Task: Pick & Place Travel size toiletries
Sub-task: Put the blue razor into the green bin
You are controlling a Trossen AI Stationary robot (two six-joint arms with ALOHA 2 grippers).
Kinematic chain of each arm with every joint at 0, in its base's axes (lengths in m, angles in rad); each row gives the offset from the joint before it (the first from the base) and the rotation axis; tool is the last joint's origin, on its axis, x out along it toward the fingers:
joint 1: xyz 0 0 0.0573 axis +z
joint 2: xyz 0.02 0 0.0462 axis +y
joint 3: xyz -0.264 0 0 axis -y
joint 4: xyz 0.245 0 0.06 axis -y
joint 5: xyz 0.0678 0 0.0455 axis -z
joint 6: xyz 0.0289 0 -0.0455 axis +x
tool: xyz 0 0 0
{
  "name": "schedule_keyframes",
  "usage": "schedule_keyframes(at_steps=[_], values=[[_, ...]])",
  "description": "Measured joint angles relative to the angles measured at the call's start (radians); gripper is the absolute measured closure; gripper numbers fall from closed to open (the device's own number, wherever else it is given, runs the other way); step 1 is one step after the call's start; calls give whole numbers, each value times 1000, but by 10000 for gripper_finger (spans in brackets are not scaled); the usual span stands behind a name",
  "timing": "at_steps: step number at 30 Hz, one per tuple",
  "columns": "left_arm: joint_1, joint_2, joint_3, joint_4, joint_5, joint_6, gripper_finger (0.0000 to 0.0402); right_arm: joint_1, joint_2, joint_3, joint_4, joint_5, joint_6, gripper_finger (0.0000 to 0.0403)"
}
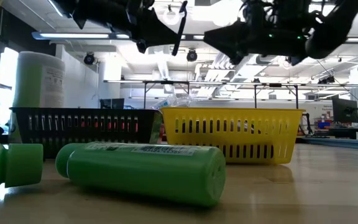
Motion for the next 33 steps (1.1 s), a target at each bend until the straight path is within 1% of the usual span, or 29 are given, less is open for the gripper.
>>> schedule_keyframes(at_steps=[3,5,8,11,15,22,33], values=[[0,0,0,2,2,0,376,11,51,51,-1,-3,31,254],[0,0,0,2,2,0,376,19,87,82,-2,-3,32,236],[0,0,0,2,1,0,376,32,142,124,-4,-4,32,223],[0,0,0,2,1,0,376,42,179,158,-4,-18,31,223],[0,0,0,-6,1,0,376,54,205,192,-4,-31,31,232],[0,0,0,-13,1,0,376,60,206,215,1,-31,30,257],[0,0,0,-16,1,0,376,60,206,215,0,-30,30,335]])
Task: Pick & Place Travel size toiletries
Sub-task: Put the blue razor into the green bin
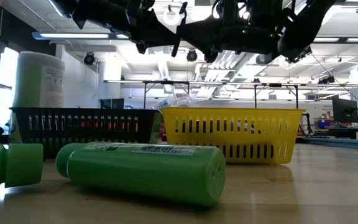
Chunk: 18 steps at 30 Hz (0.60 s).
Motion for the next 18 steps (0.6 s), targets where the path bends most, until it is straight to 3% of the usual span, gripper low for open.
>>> schedule_keyframes(at_steps=[6,18], values=[[0,0,0,0,0,-1,376,0,0,0,0,0,-7,367],[0,-1,0,-4,-1,-3,371,0,0,0,-2,3,-8,372]])
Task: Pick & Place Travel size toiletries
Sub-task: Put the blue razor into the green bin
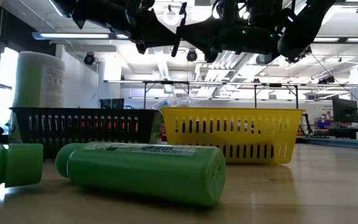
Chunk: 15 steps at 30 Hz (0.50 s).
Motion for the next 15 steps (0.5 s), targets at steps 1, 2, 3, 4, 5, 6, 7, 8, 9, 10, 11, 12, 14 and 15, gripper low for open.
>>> schedule_keyframes(at_steps=[1,2,3,4,5,6,7,8,9,10,11,12,14,15], values=[[0,0,0,0,0,-1,371,0,0,0,0,0,0,374],[0,0,0,-1,0,-2,371,0,0,0,0,0,0,374],[0,0,0,-2,0,-4,371,0,0,0,0,0,0,374],[0,0,1,-5,0,-4,371,0,0,0,-1,0,0,373],[0,0,1,-6,-2,-4,371,0,0,0,-1,0,0,372],[0,0,1,-6,-6,-4,371,0,0,0,-1,0,0,371],[0,0,1,-6,-13,-4,371,0,0,0,-1,1,0,371],[-1,0,2,-6,-20,-4,370,0,0,0,-1,1,0,372],[-1,0,2,-7,-23,-4,367,0,0,0,-1,2,0,372],[-1,0,2,-8,-24,-4,362,0,0,0,-1,2,0,373],[-1,0,2,-8,-24,-4,355,0,0,0,-2,1,0,373],[-1,0,2,-10,-25,-4,346,0,0,0,-4,1,1,373],[0,0,2,-14,-29,-4,322,0,0,0,-6,1,1,373],[0,0,2,-14,-36,-4,310,0,0,0,-7,1,1,373]])
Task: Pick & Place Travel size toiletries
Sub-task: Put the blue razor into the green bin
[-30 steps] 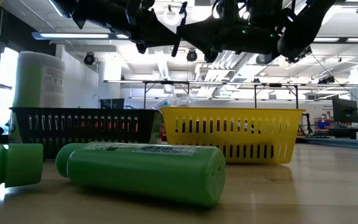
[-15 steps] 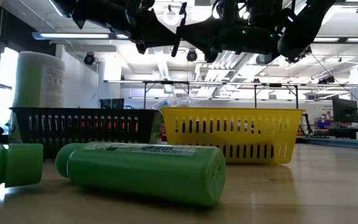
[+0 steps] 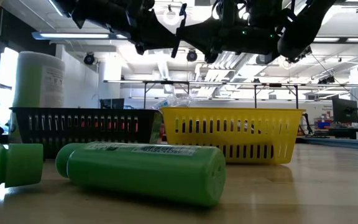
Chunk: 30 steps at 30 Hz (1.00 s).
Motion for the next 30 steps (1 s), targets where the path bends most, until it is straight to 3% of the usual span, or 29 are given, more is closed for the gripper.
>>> schedule_keyframes(at_steps=[6,18,30], values=[[0,-17,0,-18,-44,10,266,-3,-9,0,-30,1,0,373],[0,-132,0,-93,-77,42,262,-29,-152,0,-364,-5,0,373],[1,-140,0,-158,-132,46,261,-28,-189,0,-761,-4,39,373]])
